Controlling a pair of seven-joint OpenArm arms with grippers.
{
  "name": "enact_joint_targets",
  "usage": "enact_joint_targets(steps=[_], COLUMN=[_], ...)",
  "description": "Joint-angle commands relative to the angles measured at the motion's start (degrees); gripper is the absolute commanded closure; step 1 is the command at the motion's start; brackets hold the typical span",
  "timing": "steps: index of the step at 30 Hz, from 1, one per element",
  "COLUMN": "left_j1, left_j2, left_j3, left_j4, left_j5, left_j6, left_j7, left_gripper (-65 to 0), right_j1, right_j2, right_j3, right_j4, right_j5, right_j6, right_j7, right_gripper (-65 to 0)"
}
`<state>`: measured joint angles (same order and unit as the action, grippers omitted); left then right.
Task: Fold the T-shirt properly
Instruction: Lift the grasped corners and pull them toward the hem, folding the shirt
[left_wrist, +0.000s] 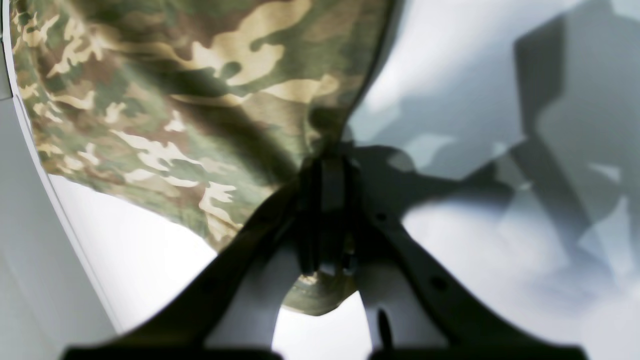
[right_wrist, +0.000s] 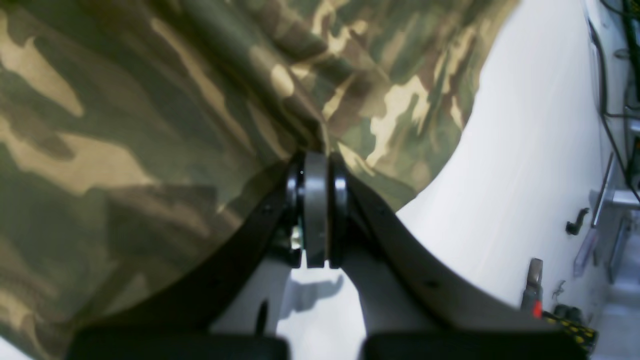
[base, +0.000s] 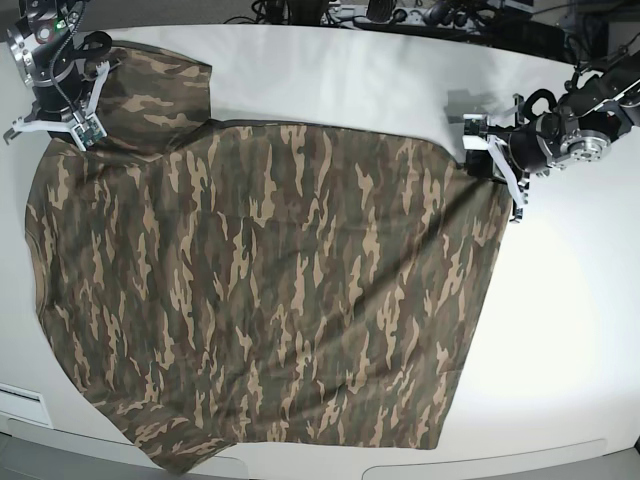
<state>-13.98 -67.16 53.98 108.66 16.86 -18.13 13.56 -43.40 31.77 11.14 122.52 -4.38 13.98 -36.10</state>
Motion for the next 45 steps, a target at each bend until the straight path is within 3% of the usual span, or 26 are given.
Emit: enact_joint_targets(steps=[1,6,9,18,26,29,35,39,42,45], left_j1=[-0.92,1.44,5.09,16.17,25.2,28.79,35.32,35.85,35.85,35.85], left_j2=[-1.99,-4.57,-5.42,-5.46,-5.42,-5.42,-5.38,-5.33,-4.98,-3.21], left_j3=[-0.79,-0.79,-0.79,-0.79,-0.79,-0.79,-0.79,-1.05,-4.57,-11.26], left_j4=[1.64,5.2,7.23,13.11,17.77,19.15,21.75,21.79,21.73,21.7], left_j5=[0.17,0.24,0.68,9.55,15.98,19.61,27.8,29.79,31.04,29.77], left_j6=[1.51,1.49,1.55,9.88,11.1,13.7,18.03,18.4,20.04,23.08], left_j7=[0.48,1.6,2.49,10.1,15.39,18.27,22.36,22.27,21.16,18.4], left_gripper=[0.0,0.0,0.0,0.0,0.0,0.0,0.0,0.0,0.0,0.0], right_j1=[-1.49,-7.85,-11.93,-21.7,-26.58,-28.15,-29.64,-28.89,-25.59,-20.41], right_j2=[0.83,0.79,0.79,0.59,0.31,0.31,0.31,0.33,0.35,0.55], right_j3=[0.57,1.7,3.72,11.19,11.37,11.37,11.37,11.37,11.39,11.37], right_j4=[1.64,5.42,7.82,11.37,11.37,11.37,11.37,11.37,11.37,11.37], right_j5=[-0.63,-0.59,-0.59,-0.35,-0.37,-0.37,-0.42,-1.51,-4.11,-4.66], right_j6=[-0.52,-0.57,-2.54,-3.15,-4.85,-5.27,-6.29,-8.22,-10.54,-10.21], right_j7=[0.2,-1.33,-1.55,-2.58,-2.82,-2.82,-4.31,-2.58,-1.38,0.13], right_gripper=[0.0,0.0,0.0,0.0,0.0,0.0,0.0,0.0,0.0,0.0])
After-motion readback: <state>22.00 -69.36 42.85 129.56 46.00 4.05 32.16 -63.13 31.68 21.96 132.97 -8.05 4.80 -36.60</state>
